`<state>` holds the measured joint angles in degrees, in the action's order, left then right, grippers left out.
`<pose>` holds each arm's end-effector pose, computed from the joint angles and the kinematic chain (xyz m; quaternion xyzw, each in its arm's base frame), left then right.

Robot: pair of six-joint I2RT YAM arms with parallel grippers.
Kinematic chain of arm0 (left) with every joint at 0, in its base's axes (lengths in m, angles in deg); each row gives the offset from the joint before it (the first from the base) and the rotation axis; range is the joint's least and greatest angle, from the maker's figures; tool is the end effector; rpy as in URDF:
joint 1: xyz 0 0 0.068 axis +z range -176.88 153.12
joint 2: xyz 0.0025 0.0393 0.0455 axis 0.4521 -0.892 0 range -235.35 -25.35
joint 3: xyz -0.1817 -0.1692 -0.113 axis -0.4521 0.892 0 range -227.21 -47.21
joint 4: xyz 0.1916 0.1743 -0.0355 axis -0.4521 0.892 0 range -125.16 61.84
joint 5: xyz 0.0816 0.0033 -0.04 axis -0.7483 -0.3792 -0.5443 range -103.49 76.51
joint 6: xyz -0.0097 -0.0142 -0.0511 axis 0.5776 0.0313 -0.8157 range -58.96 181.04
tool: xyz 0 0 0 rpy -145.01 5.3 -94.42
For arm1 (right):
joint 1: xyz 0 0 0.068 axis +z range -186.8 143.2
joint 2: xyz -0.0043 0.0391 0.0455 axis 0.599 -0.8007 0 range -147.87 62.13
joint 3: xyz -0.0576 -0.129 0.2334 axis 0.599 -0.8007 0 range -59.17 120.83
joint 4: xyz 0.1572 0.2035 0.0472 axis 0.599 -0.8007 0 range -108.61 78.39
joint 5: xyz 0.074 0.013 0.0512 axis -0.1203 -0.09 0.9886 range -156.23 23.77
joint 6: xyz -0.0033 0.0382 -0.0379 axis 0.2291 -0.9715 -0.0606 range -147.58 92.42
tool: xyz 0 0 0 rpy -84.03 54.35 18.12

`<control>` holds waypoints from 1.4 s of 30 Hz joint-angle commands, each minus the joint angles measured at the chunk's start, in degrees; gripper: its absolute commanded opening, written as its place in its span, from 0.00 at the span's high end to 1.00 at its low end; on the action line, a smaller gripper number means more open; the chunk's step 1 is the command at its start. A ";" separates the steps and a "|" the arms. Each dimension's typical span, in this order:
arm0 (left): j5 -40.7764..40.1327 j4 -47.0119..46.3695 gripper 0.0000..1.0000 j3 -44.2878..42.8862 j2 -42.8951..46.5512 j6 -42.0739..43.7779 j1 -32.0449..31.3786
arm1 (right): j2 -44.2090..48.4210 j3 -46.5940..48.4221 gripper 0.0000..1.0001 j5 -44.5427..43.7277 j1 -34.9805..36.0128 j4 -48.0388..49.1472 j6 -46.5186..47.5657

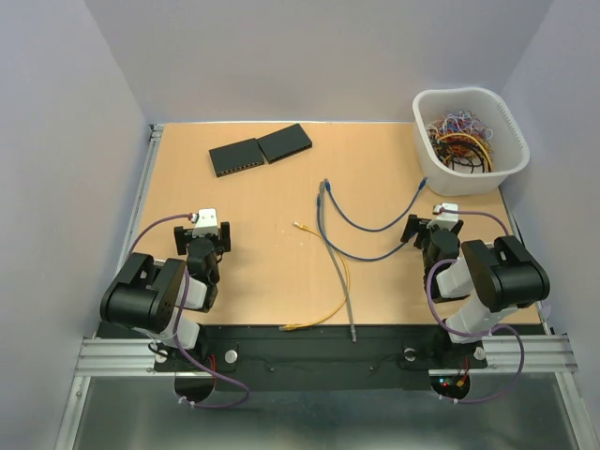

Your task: Insert the plug into the switch port

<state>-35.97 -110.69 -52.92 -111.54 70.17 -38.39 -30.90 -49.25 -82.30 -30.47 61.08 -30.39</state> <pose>0.2072 -0.0282 0.1361 -0.0001 0.7347 0.1299 0.6658 0.2289 0.0155 0.1215 0.0660 0.7633 -0.0567 0.6402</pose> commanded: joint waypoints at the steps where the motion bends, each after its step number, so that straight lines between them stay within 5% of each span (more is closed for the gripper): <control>1: -0.72 -31.08 0.01 -0.52 0.76 0.63 0.08 | 0.31 0.63 0.00 -0.27 -0.35 9.32 0.00; 11: -0.72 -31.08 0.01 -0.52 0.76 0.63 0.08 | 0.31 0.72 0.00 -0.27 -0.35 9.32 -0.09; 15: -0.55 -31.00 0.01 -0.52 0.85 0.54 0.26 | -0.04 1.69 0.00 -6.60 -0.35 8.09 -2.38; 20: -1.52 -24.24 0.01 -3.94 1.38 -1.47 1.22 | 3.64 1.25 0.00 -1.86 -0.44 6.60 -0.01; 22: -1.78 -21.43 0.01 -4.91 1.47 -2.27 2.01 | 7.23 4.65 0.00 -1.94 1.31 -0.83 1.74; 25: -5.20 -19.67 0.01 -6.06 1.38 -3.94 2.19 | 13.31 16.86 0.00 -1.16 4.13 -24.55 2.99; 26: -5.12 -19.57 0.01 -5.97 1.55 -4.03 2.19 | 15.49 19.42 0.00 0.85 4.31 -33.74 -0.24; 31: -5.12 -19.66 0.01 -5.97 1.47 -4.03 2.19 | 21.92 28.05 0.00 19.29 9.05 -43.67 -3.60; 33: -5.12 -19.66 0.01 -6.06 1.55 -4.11 2.19 | 23.59 30.06 0.00 34.69 9.23 -43.86 -13.14; 38: -3.46 -17.64 0.01 -6.76 1.90 -5.25 3.33 | 16.15 32.00 0.00 56.99 9.58 -37.18 -34.79; 42: -3.19 -16.42 0.01 -7.11 1.99 -5.96 4.04 | 13.75 34.47 0.00 49.87 12.72 -45.42 -32.20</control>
<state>-39.00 -109.86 -58.19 -111.39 65.64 -35.08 -16.13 -17.50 -36.38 -20.86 22.30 -57.84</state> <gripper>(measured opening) 0.986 0.998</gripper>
